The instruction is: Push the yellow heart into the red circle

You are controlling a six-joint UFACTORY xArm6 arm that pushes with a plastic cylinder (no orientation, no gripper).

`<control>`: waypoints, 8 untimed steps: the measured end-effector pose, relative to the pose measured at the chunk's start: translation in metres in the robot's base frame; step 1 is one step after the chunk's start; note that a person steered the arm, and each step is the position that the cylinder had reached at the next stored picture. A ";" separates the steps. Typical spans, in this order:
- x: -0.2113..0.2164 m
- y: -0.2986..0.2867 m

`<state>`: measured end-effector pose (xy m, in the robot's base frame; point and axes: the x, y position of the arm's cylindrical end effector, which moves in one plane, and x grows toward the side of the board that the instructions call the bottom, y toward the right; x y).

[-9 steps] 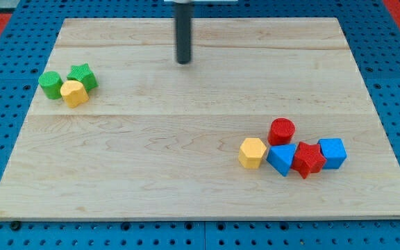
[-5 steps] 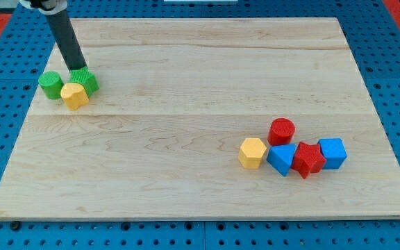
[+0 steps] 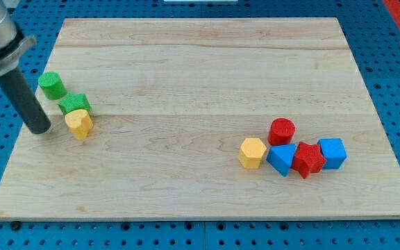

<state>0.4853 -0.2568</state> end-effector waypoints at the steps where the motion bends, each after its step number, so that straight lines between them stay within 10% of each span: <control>1: 0.005 0.007; 8: -0.043 0.155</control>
<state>0.4424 -0.1022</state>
